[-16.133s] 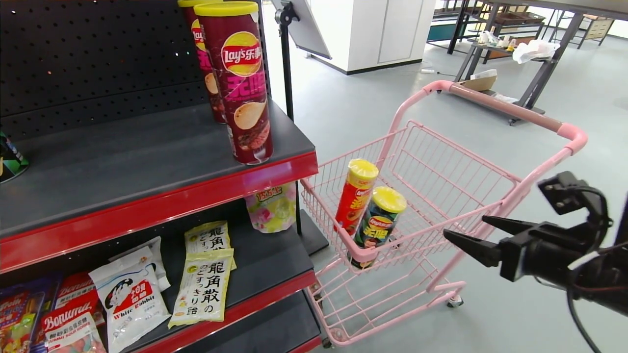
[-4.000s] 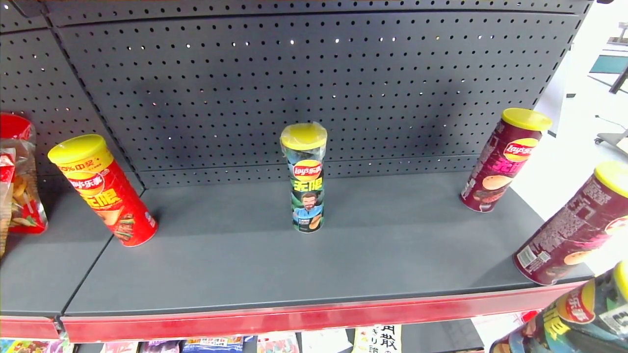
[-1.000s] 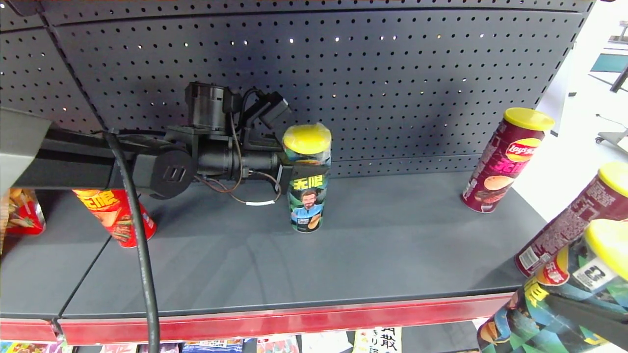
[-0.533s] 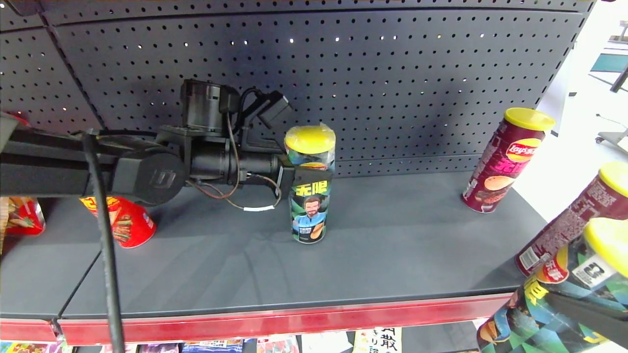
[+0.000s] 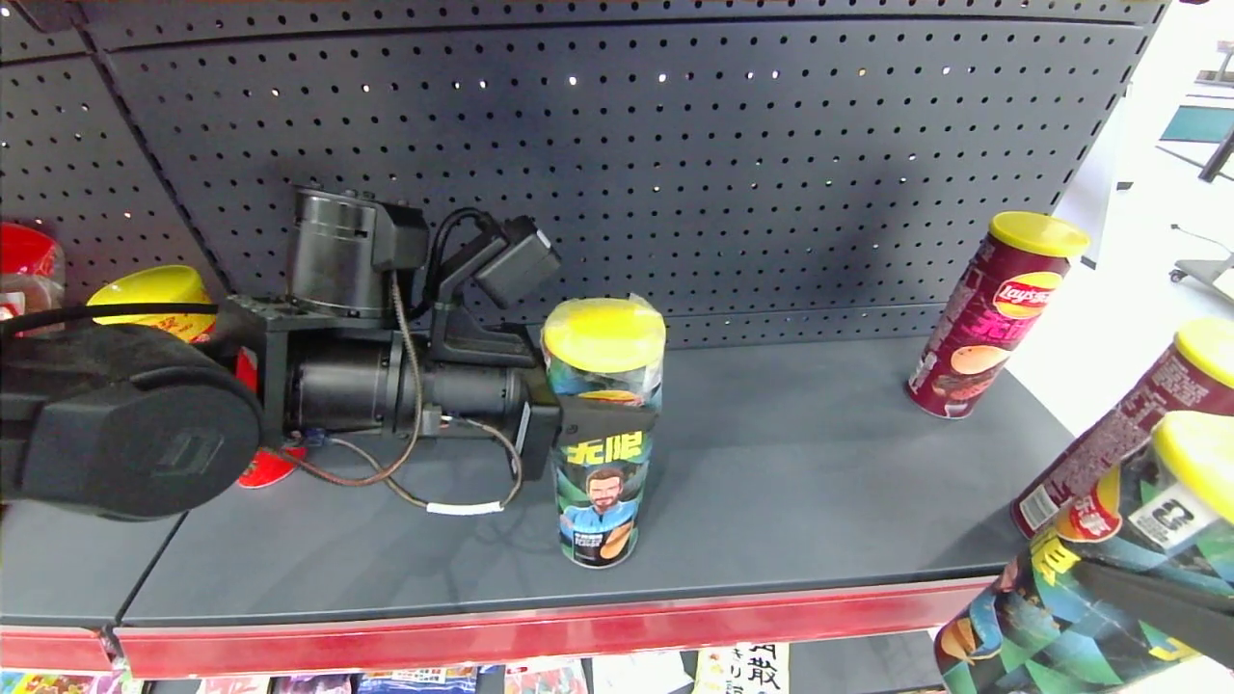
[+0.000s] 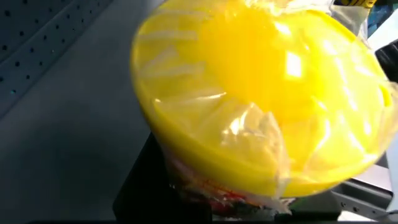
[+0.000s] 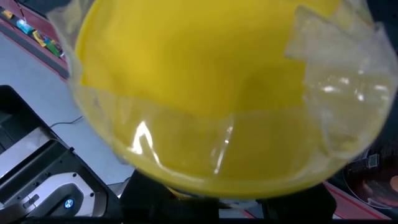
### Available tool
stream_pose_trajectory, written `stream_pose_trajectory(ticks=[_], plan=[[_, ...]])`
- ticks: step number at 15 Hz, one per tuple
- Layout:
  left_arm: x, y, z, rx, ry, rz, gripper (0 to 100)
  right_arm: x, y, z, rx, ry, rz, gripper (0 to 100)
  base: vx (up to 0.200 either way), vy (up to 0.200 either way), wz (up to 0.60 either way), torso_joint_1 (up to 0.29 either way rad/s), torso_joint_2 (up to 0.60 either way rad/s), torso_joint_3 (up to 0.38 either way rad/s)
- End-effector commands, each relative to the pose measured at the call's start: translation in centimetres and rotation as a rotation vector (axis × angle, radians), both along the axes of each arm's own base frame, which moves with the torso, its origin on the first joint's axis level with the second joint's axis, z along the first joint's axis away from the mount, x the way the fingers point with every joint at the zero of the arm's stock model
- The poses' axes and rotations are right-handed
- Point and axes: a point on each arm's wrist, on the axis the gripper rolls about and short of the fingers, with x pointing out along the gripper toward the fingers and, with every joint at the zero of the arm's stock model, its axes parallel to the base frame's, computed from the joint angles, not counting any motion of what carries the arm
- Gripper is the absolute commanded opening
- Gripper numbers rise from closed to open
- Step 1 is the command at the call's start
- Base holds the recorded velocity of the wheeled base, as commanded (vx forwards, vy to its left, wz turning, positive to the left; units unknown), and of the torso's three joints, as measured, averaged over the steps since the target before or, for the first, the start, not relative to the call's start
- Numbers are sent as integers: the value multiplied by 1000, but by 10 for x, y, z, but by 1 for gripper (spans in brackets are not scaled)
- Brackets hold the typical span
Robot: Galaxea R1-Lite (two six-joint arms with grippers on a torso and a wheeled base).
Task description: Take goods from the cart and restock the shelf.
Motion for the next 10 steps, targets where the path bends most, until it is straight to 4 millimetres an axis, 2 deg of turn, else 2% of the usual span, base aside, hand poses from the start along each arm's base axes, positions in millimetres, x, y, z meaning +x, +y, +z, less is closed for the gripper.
stream_pose_trajectory(ticks=[1,5,10], plan=[[-11,1,-1,-9,-18,-4,0,1,0,0,0,0,1,0,0,0,0,0,0,0],[-16,-1,-13,-1,-9,-9,0,1,1,0,-2,3,1,0,0,0,0,0,0,0],[-16,-2,-15,-5,-1,-9,0,2,1,0,-3,6,1,0,0,0,0,0,0,0]])
